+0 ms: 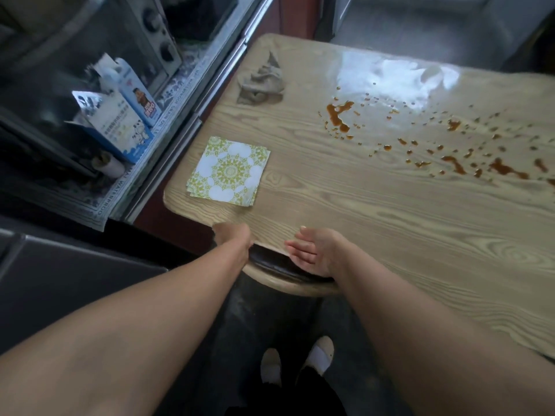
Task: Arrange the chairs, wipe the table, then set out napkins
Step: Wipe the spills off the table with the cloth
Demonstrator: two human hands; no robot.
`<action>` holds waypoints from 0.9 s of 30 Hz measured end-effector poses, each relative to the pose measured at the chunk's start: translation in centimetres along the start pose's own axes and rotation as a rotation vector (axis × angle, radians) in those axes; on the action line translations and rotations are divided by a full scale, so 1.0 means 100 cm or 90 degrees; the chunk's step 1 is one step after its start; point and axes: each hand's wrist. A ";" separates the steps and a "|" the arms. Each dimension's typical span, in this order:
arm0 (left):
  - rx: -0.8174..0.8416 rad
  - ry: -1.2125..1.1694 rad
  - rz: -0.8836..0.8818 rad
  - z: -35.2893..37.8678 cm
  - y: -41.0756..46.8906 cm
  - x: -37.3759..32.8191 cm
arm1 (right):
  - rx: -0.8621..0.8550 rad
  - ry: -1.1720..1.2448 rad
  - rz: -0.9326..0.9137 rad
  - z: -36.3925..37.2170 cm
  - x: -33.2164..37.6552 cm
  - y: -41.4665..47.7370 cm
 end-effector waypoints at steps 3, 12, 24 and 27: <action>0.077 -0.003 0.037 0.010 -0.007 -0.032 | -0.023 -0.018 -0.062 0.005 0.025 0.005; 0.130 0.047 0.202 0.050 0.029 -0.112 | -0.078 -0.103 -0.212 0.026 0.094 0.036; -0.006 0.161 0.522 0.141 0.149 -0.212 | -0.269 -0.408 -0.507 0.094 0.228 0.141; -0.043 0.167 0.607 0.161 0.176 -0.224 | -0.333 -0.488 -0.577 0.112 0.254 0.175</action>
Point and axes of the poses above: each hand's wrist, its own y-axis towards the middle knuckle, its own z-axis out of the palm, x = y × z, and after that the axes turned 1 degree about y, right-handed
